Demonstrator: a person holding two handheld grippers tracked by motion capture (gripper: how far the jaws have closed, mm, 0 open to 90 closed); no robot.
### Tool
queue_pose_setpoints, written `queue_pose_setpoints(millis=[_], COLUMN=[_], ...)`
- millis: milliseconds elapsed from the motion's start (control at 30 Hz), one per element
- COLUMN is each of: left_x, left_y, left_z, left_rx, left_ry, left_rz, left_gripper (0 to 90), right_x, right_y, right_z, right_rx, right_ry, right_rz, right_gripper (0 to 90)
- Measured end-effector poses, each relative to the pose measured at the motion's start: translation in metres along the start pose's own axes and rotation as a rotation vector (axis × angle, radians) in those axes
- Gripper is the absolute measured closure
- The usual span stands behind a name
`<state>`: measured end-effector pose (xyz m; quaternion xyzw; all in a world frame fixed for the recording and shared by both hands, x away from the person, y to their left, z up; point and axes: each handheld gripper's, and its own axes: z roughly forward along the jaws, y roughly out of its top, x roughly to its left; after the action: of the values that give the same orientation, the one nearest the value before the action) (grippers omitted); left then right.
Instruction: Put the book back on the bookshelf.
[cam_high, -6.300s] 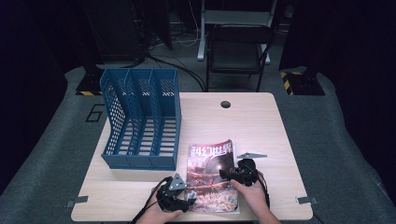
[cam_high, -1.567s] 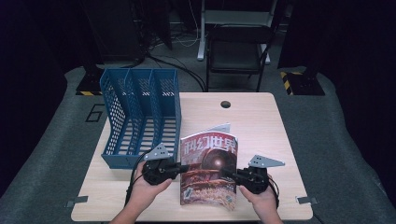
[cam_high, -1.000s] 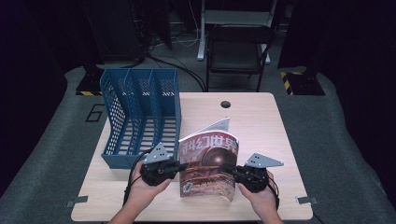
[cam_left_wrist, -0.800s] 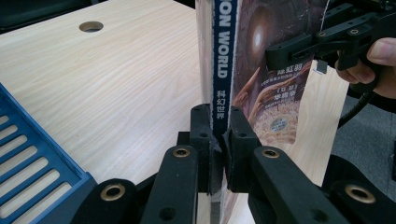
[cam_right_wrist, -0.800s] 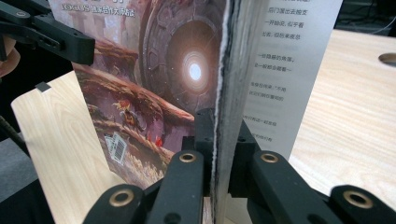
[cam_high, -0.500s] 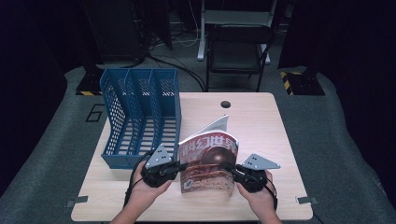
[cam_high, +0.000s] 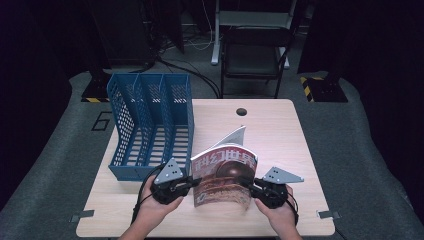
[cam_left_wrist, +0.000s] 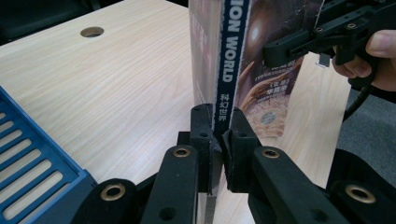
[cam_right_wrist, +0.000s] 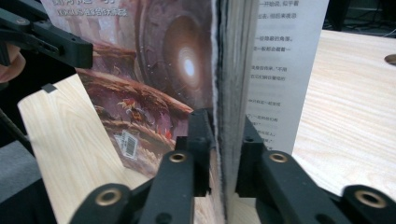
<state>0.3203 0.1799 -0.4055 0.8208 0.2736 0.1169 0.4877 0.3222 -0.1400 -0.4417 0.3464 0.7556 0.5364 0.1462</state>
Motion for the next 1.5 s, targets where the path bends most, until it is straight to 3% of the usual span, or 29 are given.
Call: queue_pose_setpoints(millis=[67,133,333,467,633,667,800,1067,1133,1367,1500], left_x=[0.000,-0.001,-0.003,-0.005,-0.006,-0.006,-0.007,-0.010,-0.010,-0.010,-0.010], left_y=[-0.001,-0.001,-0.003,-0.003,-0.004,-0.004,-0.004,0.008,0.011,0.028,0.036], left_z=[-0.001,-0.002,-0.005,-0.006,-0.008,-0.008,-0.008,-0.009,-0.008,-0.014,-0.014], left_rx=[-0.003,0.006,0.014,0.027,0.042,0.049,0.067,0.100,0.095,0.075,0.067], left_ry=[-0.006,-0.011,-0.026,-0.037,-0.062,-0.068,-0.085,-0.080,-0.087,-0.102,-0.088], left_rz=[-0.001,0.016,0.014,0.024,0.021,0.010,0.005,0.017,-0.003,-0.001,0.008], left_gripper=[83.9,83.9,83.6,83.3,81.6,81.0,78.9,71.6,71.0,69.1,67.0], right_x=[-0.001,-0.002,-0.004,-0.006,-0.010,-0.010,-0.010,-0.009,-0.009,-0.009,-0.009], right_y=[-0.002,-0.003,-0.010,-0.014,-0.015,-0.016,-0.017,-0.017,-0.017,-0.019,-0.019], right_z=[-0.001,-0.003,-0.004,-0.005,-0.008,-0.008,-0.007,-0.007,-0.007,-0.006,-0.006], right_rx=[-0.001,0.006,0.041,0.074,0.057,0.063,0.076,0.076,0.076,0.084,0.085], right_ry=[0.004,0.012,0.009,0.004,0.017,0.038,0.036,0.039,0.039,0.040,0.038], right_rz=[0.024,0.020,0.031,0.051,0.067,0.085,0.077,0.087,0.092,0.094,0.088], right_gripper=[75.2,72.8,65.1,63.1,62.5,62.4,61.5,60.7,60.5,60.6,60.5])
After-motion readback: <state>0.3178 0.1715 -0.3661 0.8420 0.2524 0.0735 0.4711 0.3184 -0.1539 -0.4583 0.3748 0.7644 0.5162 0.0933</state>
